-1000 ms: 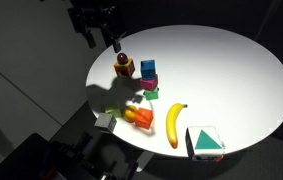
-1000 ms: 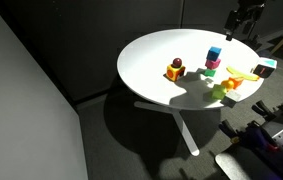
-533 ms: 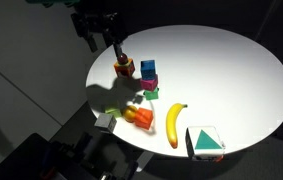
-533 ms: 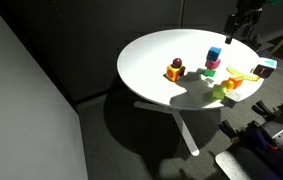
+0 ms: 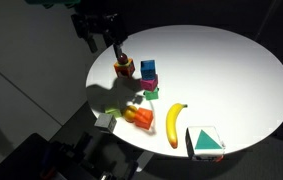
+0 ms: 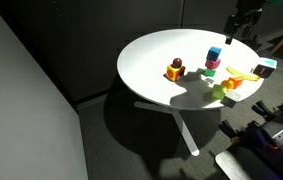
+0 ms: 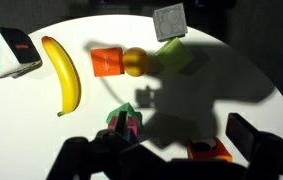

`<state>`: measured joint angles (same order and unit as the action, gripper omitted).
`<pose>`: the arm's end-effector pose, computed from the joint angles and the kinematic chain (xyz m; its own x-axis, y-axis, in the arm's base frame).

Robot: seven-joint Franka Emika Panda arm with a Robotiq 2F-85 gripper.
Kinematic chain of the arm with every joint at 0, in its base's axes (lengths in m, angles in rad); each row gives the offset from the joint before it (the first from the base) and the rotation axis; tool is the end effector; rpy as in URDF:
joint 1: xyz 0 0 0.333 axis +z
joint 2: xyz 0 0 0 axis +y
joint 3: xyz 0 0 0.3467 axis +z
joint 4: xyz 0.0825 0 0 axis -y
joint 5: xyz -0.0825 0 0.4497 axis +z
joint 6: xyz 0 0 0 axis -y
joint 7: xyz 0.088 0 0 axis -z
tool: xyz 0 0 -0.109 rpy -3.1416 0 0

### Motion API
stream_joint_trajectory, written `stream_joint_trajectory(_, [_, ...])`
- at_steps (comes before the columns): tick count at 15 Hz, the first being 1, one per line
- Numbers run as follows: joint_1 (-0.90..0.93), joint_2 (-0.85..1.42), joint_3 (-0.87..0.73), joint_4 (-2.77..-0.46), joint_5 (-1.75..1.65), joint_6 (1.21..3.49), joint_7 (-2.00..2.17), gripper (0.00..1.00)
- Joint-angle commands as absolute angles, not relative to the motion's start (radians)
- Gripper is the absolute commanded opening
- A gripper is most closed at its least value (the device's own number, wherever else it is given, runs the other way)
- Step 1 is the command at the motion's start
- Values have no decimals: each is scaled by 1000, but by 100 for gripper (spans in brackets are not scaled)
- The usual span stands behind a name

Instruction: Put the green block on the blue block

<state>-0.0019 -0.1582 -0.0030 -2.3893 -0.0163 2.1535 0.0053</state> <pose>0.5119 -0.0032 0.3622 0.9970 -0.0011 -0.0775 -0.0001 -0.9999 0.0128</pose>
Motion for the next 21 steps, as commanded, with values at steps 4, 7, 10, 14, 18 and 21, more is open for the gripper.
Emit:
stream_joint_trajectory(4, [-5,-95,-13,-2388,-9,2181,-47,100])
stream_joint_trajectory(7, [-6,-58,-15,-2387,-15,2219,-79,100])
stream_joint_trajectory(10, [-4,-21,-12,-2390,-19,2270,-123,100])
stream_joint_trajectory(14, [0,31,-3,-2391,-25,2334,-170,100])
stream_joint_trajectory(18, [5,83,12,-2390,-30,2396,-205,100])
stream_joint_trajectory(21, [7,122,24,-2388,-40,2427,-224,100])
